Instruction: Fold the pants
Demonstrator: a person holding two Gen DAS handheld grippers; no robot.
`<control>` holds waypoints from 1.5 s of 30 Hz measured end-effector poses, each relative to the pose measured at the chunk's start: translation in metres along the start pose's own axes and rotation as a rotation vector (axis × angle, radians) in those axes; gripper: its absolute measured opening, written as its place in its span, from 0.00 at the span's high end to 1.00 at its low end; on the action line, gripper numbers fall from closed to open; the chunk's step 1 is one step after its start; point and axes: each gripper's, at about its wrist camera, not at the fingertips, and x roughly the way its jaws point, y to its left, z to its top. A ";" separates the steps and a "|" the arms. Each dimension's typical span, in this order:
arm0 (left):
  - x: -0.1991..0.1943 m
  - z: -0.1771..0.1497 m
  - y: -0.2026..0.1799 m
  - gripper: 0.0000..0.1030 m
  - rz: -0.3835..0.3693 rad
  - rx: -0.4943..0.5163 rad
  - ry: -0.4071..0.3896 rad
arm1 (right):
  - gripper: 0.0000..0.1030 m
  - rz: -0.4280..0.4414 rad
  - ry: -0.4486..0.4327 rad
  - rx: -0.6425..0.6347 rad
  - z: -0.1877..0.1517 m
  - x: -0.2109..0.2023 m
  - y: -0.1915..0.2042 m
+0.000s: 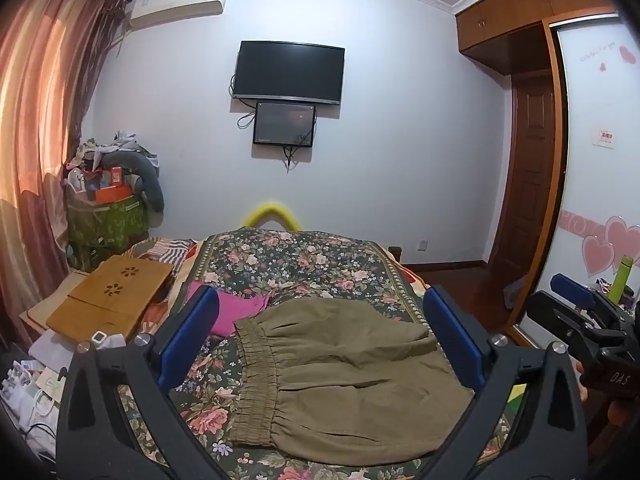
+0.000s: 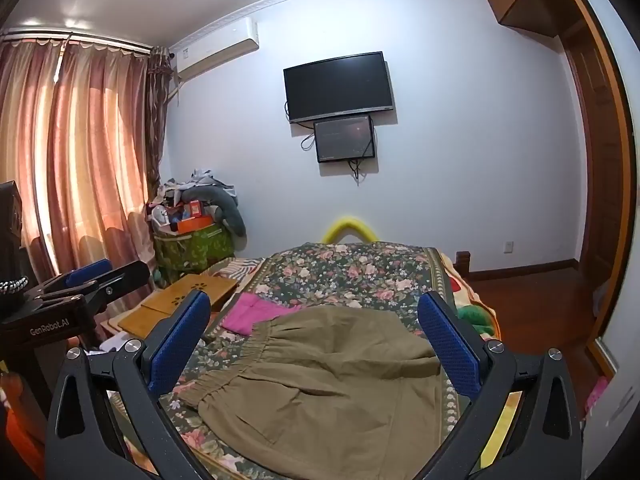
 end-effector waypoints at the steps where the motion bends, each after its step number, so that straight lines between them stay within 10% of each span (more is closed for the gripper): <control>1: 0.000 0.001 0.000 0.00 0.000 0.000 0.000 | 0.00 -0.001 0.001 0.001 0.000 0.000 0.000; 45: -0.003 0.004 -0.003 0.00 -0.004 0.017 -0.014 | 0.00 -0.018 0.006 -0.007 0.005 -0.005 -0.008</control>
